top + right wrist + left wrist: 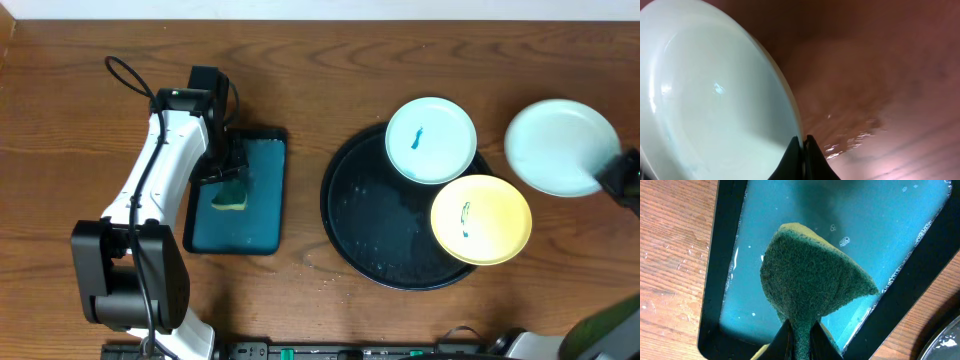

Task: Clean dirty plates on tray and stack at the side
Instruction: 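Lift the cleaned blue plate with the right gripper, place it right of tray, then grip the yellow plate rim with the right gripper and pull it toward center, then move the sponge from the basin to the yellow plate with the left gripper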

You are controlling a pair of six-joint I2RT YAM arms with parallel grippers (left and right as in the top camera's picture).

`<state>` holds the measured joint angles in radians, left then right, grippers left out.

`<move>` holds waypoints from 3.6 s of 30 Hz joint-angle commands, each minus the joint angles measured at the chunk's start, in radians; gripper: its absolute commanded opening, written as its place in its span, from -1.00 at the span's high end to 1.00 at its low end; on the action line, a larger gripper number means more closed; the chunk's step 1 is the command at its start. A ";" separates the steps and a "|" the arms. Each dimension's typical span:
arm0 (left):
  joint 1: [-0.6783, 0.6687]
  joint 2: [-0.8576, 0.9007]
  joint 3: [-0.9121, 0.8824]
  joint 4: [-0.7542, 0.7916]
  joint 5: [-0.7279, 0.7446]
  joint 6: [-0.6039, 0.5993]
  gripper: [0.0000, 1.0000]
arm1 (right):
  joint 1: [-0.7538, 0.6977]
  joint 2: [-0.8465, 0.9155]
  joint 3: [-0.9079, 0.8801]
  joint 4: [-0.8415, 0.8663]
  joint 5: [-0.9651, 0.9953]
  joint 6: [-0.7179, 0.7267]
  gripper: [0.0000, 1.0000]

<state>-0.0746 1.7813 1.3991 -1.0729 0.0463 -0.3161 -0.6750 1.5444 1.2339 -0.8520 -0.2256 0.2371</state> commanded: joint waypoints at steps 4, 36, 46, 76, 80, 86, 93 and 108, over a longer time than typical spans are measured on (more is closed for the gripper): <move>0.000 0.003 -0.002 -0.002 -0.005 0.008 0.80 | -0.127 0.192 0.013 0.069 0.004 0.079 0.98; 0.000 0.003 -0.002 -0.003 -0.004 0.009 0.78 | 0.454 0.003 -0.161 -0.158 0.430 0.006 -0.01; 0.000 0.003 -0.002 -0.002 -0.004 0.009 0.77 | 0.454 0.003 -0.283 -0.064 0.326 0.035 0.54; -0.005 0.003 -0.001 -0.014 0.074 0.018 0.85 | 0.839 -0.151 -0.507 0.168 0.011 0.079 0.98; -0.007 0.003 -0.002 -0.013 0.092 0.046 0.85 | 0.914 -0.142 -0.577 0.315 0.022 0.081 0.98; -0.007 0.005 -0.095 0.119 0.002 0.049 0.85 | 0.952 -0.138 -0.584 0.356 0.167 0.118 0.98; -0.007 0.017 -0.369 0.415 0.010 -0.064 0.85 | 0.952 -0.137 -0.584 0.382 0.180 0.117 0.97; -0.020 -0.032 -0.146 0.130 0.077 -0.036 0.85 | 0.952 -0.084 -0.584 0.412 0.200 0.137 0.98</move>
<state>-0.0826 1.7744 1.1435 -0.8955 0.0761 -0.3660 0.2718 1.4342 0.6533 -0.4454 -0.0494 0.3382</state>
